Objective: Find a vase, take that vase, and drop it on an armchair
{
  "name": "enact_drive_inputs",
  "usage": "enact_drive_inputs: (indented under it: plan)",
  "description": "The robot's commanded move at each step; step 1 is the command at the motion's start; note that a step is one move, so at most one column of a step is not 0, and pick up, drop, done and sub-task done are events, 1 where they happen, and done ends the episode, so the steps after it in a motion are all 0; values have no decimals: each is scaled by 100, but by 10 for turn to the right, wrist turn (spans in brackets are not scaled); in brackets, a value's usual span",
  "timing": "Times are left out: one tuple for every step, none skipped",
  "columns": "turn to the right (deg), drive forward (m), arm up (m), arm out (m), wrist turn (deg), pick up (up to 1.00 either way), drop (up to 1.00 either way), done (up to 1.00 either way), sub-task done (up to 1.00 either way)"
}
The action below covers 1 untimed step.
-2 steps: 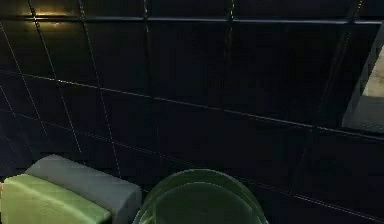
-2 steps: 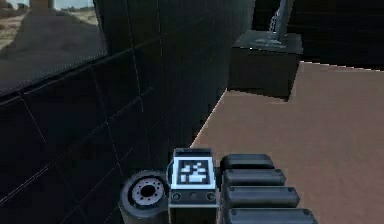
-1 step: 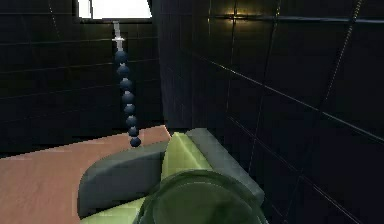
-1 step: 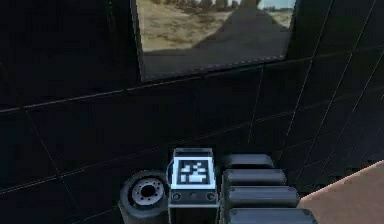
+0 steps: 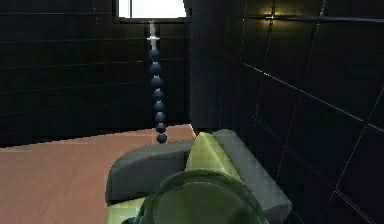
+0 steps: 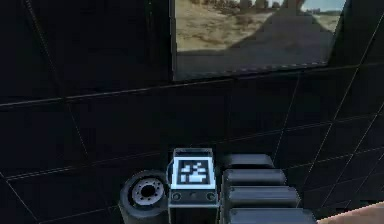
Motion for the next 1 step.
enact_drive_inputs:
  plan:
    - [450,0,0,0,0,0,0,0,0]
